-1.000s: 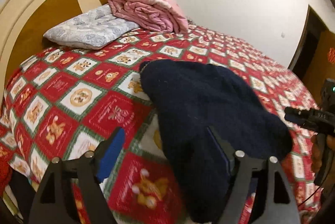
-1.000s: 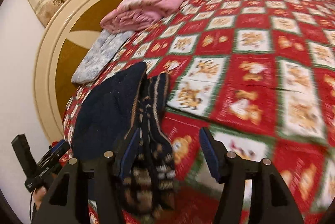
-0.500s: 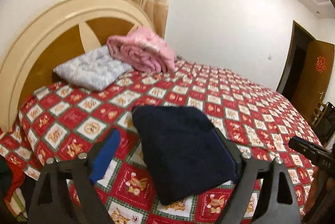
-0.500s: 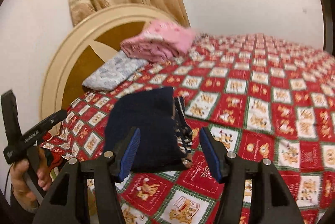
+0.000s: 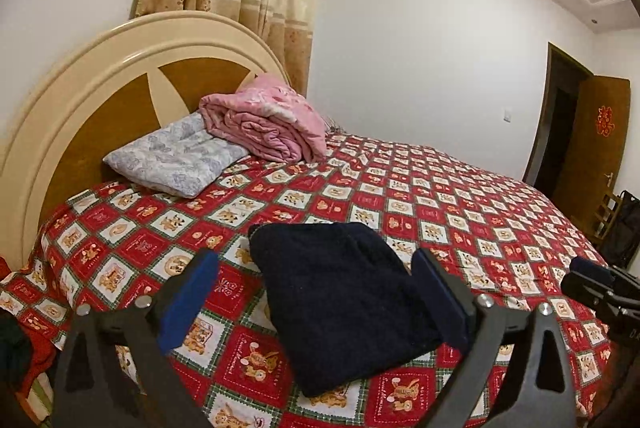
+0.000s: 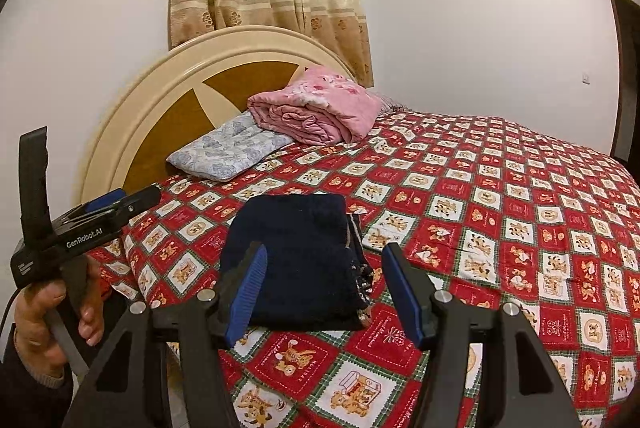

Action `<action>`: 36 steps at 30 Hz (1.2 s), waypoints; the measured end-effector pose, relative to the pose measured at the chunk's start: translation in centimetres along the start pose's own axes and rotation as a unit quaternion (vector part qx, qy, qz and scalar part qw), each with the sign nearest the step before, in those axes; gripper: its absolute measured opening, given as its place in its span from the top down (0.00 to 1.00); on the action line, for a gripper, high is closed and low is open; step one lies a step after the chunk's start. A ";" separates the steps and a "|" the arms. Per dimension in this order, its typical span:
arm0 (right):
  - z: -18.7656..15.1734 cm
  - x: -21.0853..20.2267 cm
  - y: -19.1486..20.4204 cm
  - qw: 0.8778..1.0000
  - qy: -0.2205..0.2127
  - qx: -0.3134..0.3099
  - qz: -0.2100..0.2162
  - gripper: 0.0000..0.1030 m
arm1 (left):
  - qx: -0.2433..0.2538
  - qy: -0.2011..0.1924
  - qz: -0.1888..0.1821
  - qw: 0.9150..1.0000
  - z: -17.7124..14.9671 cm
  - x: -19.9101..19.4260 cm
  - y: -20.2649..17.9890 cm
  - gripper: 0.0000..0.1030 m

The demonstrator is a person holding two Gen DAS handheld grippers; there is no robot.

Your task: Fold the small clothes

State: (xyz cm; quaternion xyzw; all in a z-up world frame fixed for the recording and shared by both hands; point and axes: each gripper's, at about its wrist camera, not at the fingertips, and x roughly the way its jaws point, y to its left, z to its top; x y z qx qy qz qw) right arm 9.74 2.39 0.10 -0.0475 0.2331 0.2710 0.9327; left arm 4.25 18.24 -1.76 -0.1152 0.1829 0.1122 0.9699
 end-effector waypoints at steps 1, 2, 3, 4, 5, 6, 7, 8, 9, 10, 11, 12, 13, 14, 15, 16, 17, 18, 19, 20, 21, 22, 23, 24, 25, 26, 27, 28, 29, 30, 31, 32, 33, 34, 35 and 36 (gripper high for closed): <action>0.0 0.0 -0.1 1.000 0.001 0.001 -0.001 0.41 | 0.000 0.001 0.000 1.000 0.0 0.0 0.0 0.04; -0.1 0.0 -0.1 1.000 0.001 0.001 -0.002 0.41 | 0.000 0.002 0.002 1.000 0.0 0.1 0.0 0.04; -0.1 0.1 -0.1 1.000 0.001 0.001 -0.002 0.41 | 0.000 0.002 0.002 1.000 -0.1 0.1 0.0 0.04; -0.1 0.0 -0.2 1.000 0.000 0.002 -0.001 0.41 | 0.000 0.003 0.002 1.000 -0.1 0.1 0.0 0.04; -0.1 0.1 -0.3 1.000 0.000 0.003 -0.001 0.41 | 0.001 0.005 0.002 1.000 -0.1 0.2 0.0 0.04; 0.0 0.0 -0.3 1.000 -0.001 0.004 -0.002 0.41 | 0.001 0.006 0.003 1.000 -0.2 0.2 0.0 0.04; 0.0 -0.1 -0.4 1.000 -0.004 0.004 -0.002 0.41 | 0.002 0.006 0.003 1.000 -0.2 0.2 -0.1 0.04; 0.0 -0.1 -0.4 1.000 -0.005 0.004 -0.002 0.40 | 0.004 0.008 0.003 1.000 -0.2 0.3 -0.1 0.04; 0.0 -0.2 -0.4 1.000 -0.005 0.004 -0.003 0.40 | 0.006 0.010 0.003 1.000 -0.3 0.3 -0.2 0.04; 0.1 -0.2 -0.4 1.000 -0.005 0.004 -0.003 0.40 | 0.008 0.010 0.003 1.000 -0.3 0.3 -0.3 0.04; 0.1 -0.3 -0.4 1.000 -0.006 0.004 -0.003 0.40 | 0.009 0.010 0.004 1.000 -0.3 0.3 -0.4 0.04; 0.1 -0.3 -0.4 1.000 -0.006 0.003 -0.003 0.40 | 0.011 0.011 0.005 1.000 -0.3 0.3 -0.4 0.04; 0.1 -0.3 -0.3 1.000 -0.006 0.002 -0.003 0.40 | 0.012 0.010 0.004 1.000 -0.3 0.3 -0.5 0.03; 0.1 -0.4 -0.2 1.000 -0.006 0.001 -0.003 0.40 | 0.014 0.011 0.005 1.000 -0.3 0.3 -0.5 0.02; 0.1 -0.5 -0.1 1.000 -0.006 -0.001 -0.003 0.40 | 0.014 0.011 0.006 1.000 -0.3 0.3 -0.6 0.02; 0.0 -0.5 0.1 1.000 -0.006 -0.004 -0.001 0.40 | 0.014 0.011 0.005 1.000 -0.3 0.2 -0.6 0.01; 0.0 -0.6 0.2 1.000 -0.006 -0.006 0.001 0.40 | 0.014 0.011 0.006 1.000 -0.2 0.3 -0.6 0.01; -0.1 -0.6 0.3 1.000 -0.006 -0.009 0.002 0.40 | 0.015 0.011 0.007 1.000 -0.2 0.3 -0.6 0.01; -0.1 -0.6 0.5 1.000 -0.007 -0.012 0.003 0.40 | 0.016 0.013 0.008 1.000 -0.2 0.4 -0.6 0.01; -0.2 -0.6 0.6 1.000 -0.008 -0.015 0.003 0.40 | 0.016 0.016 0.006 1.000 -0.2 0.5 -0.6 0.01; -0.3 -0.6 0.6 1.000 -0.008 -0.016 0.003 0.40 | 0.017 0.020 0.001 1.000 -0.2 0.6 -0.6 0.01; -0.3 -0.6 0.7 1.000 -0.007 -0.017 0.004 0.40 | 0.018 0.021 0.001 1.000 -0.2 0.7 -0.6 0.01; -0.3 -0.6 0.6 1.000 -0.006 -0.017 0.005 0.40 | 0.018 0.021 0.004 1.000 -0.2 0.7 -0.7 0.01; -0.4 -0.6 0.6 1.000 -0.006 -0.015 0.006 0.40 | 0.018 0.021 0.005 1.000 -0.2 0.7 -0.6 0.01; -0.4 -0.6 0.6 1.000 -0.006 -0.014 0.006 0.40 | 0.017 0.023 0.002 1.000 -0.3 0.8 -0.6 0.01; -0.4 -0.6 0.7 1.000 -0.006 -0.014 0.005 0.40 | 0.016 0.025 0.001 1.000 -0.3 0.8 -0.6 0.01; -0.5 -0.5 0.7 1.000 -0.005 -0.014 0.005 0.40 | 0.016 0.026 0.001 1.000 -0.3 0.8 -0.6 0.01; -0.6 -0.5 0.7 1.000 -0.004 -0.014 0.005 0.40 | 0.016 0.027 0.001 1.000 -0.4 0.8 -0.6 0.01; -0.6 -0.5 0.7 1.000 -0.004 -0.014 0.005 0.40 | 0.016 0.027 0.000 1.000 -0.4 0.9 -0.6 0.01; -0.6 -0.5 0.7 1.000 -0.003 -0.014 0.005 0.40 | 0.015 0.027 0.001 1.000 -0.4 0.9 -0.6 0.01; -0.6 -0.5 0.7 1.000 -0.003 -0.014 0.005 0.40 | 0.015 0.027 0.004 1.000 -0.4 0.9 -0.6 0.01; -0.7 -0.5 0.7 1.000 -0.002 -0.015 0.006 0.40 | 0.014 0.027 0.006 1.000 -0.4 0.8 -0.6 0.01; -0.7 -0.5 0.8 1.000 -0.003 -0.016 0.006 0.40 | 0.014 0.027 0.006 1.000 -0.5 0.8 -0.6 0.01; -0.8 -0.5 0.8 1.000 -0.003 -0.017 0.005 0.40 | 0.014 0.028 0.006 1.000 -0.5 0.9 -0.5 0.01; -0.8 -0.4 0.9 1.000 -0.002 -0.018 0.005 0.40 | 0.013 0.028 0.006 1.000 -0.5 0.9 -0.5 0.01; -0.8 -0.5 0.9 1.000 -0.003 -0.019 0.006 0.40 | 0.012 0.028 0.006 1.000 -0.6 0.8 -0.4 0.01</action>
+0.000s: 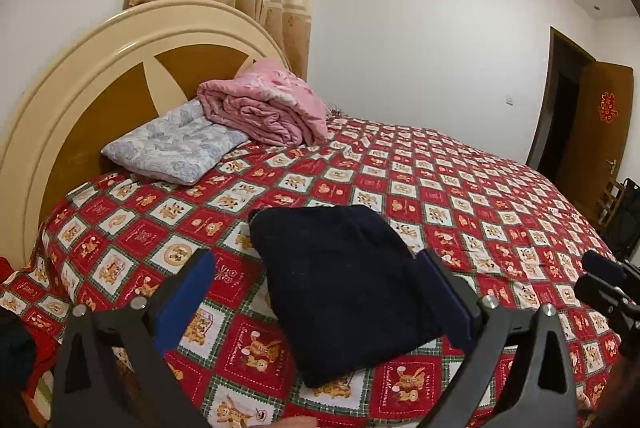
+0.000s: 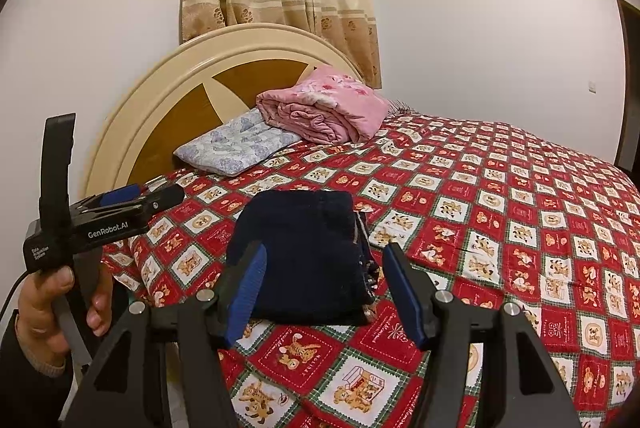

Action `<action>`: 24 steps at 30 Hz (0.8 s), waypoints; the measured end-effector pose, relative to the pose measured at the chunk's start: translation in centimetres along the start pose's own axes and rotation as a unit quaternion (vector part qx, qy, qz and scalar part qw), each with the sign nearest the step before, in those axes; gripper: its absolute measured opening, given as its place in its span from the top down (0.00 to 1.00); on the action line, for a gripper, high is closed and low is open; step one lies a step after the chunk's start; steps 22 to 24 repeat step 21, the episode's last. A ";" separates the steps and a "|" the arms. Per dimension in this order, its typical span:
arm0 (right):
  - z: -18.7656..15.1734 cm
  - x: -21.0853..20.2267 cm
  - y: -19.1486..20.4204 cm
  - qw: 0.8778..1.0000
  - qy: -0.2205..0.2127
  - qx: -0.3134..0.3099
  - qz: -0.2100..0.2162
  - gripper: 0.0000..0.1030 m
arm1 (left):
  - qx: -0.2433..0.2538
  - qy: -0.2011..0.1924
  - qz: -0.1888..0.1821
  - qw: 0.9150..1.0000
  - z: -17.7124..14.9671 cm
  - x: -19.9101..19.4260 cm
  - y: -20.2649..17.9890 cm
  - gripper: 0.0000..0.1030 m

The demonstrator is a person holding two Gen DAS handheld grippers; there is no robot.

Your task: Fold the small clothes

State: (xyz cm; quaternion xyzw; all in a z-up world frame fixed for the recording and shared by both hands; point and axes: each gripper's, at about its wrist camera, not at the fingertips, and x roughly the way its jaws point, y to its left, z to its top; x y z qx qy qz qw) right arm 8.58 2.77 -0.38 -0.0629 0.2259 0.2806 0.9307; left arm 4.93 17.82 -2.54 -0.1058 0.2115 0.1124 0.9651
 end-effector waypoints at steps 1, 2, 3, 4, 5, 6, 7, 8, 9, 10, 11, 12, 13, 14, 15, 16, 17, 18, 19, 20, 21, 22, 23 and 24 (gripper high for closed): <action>0.0 0.0 0.0 1.000 0.000 0.000 0.001 0.40 | -0.001 -0.001 0.000 1.000 0.0 -0.1 0.0 0.01; 0.0 -0.1 0.1 1.000 -0.001 -0.001 0.001 0.40 | -0.002 -0.002 0.000 1.000 -0.1 -0.1 0.1 0.01; 0.0 -0.1 0.1 1.000 -0.002 -0.001 0.001 0.40 | -0.001 -0.002 0.000 1.000 -0.1 -0.1 0.1 0.01; -0.1 -0.2 0.1 1.000 -0.003 -0.001 0.000 0.40 | 0.002 -0.002 0.000 1.000 -0.2 -0.2 0.0 0.01; -0.1 -0.2 0.0 1.000 -0.003 -0.001 0.000 0.40 | 0.003 -0.003 0.001 1.000 -0.1 -0.2 -0.1 0.01; -0.1 -0.2 0.0 1.000 -0.003 -0.001 0.000 0.40 | 0.005 -0.004 0.001 1.000 -0.2 -0.2 -0.1 0.01; -0.1 -0.3 0.0 1.000 -0.004 -0.001 0.001 0.40 | 0.006 -0.003 0.000 1.000 -0.2 -0.3 -0.2 0.00; -0.1 -0.2 0.0 1.000 -0.004 -0.002 0.000 0.40 | 0.006 -0.003 -0.001 1.000 -0.1 -0.2 -0.2 0.00; -0.1 -0.2 0.0 1.000 -0.003 -0.002 0.000 0.40 | 0.008 -0.003 -0.001 1.000 0.0 -0.2 -0.3 0.00; -0.1 -0.3 0.0 1.000 -0.003 -0.002 0.001 0.40 | 0.009 -0.003 0.001 1.000 0.0 -0.2 -0.4 0.00; -0.1 -0.3 0.0 1.000 -0.004 -0.002 0.001 0.40 | 0.010 -0.005 0.004 1.000 0.0 -0.2 -0.4 0.00; -0.1 -0.3 0.0 1.000 -0.005 -0.001 0.001 0.40 | 0.011 -0.006 0.006 1.000 0.0 -0.2 -0.5 0.00; -0.1 -0.3 0.0 1.000 -0.005 -0.001 0.001 0.40 | 0.012 -0.005 0.007 1.000 0.0 -0.2 -0.4 0.00; 0.0 -0.2 0.0 1.000 -0.004 -0.001 0.002 0.40 | 0.011 -0.004 0.005 1.000 0.0 -0.1 -0.4 0.00; -0.1 -0.2 0.1 1.000 -0.003 -0.003 0.002 0.40 | 0.011 -0.004 0.002 1.000 0.1 -0.1 -0.3 0.00; -0.1 -0.1 0.1 1.000 -0.002 -0.004 0.002 0.40 | 0.012 -0.005 0.002 1.000 -0.1 -0.1 -0.3 0.00; -0.2 -0.1 0.1 1.000 0.000 -0.005 0.002 0.40 | 0.013 -0.006 0.006 1.000 -0.1 -0.1 -0.3 0.00; -0.2 -0.1 0.2 1.000 0.001 -0.005 0.002 0.40 | 0.016 -0.006 0.009 1.000 -0.2 0.0 -0.4 0.00; -0.3 0.0 0.2 1.000 0.003 -0.005 0.002 0.40 | 0.020 -0.006 0.010 1.000 -0.3 0.0 -0.5 0.00; -0.4 0.0 0.3 1.000 0.004 -0.005 0.003 0.40 | 0.022 -0.007 0.010 1.000 -0.3 0.0 -0.6 0.00; -0.4 0.0 0.3 1.000 0.004 -0.006 0.004 0.40 | 0.023 -0.009 0.010 1.000 -0.3 0.0 -0.7 0.00; -0.4 0.0 0.3 1.000 0.004 -0.006 0.004 0.40 | 0.023 -0.009 0.010 1.000 -0.3 0.0 -0.7 0.00; -0.4 0.0 0.3 1.000 0.004 -0.006 0.004 0.40 | 0.023 -0.009 0.010 1.000 -0.3 0.0 -0.7 0.00; -0.4 0.0 0.3 1.000 0.004 -0.006 0.004 0.40 | 0.023 -0.009 0.010 1.000 -0.3 0.0 -0.7 0.00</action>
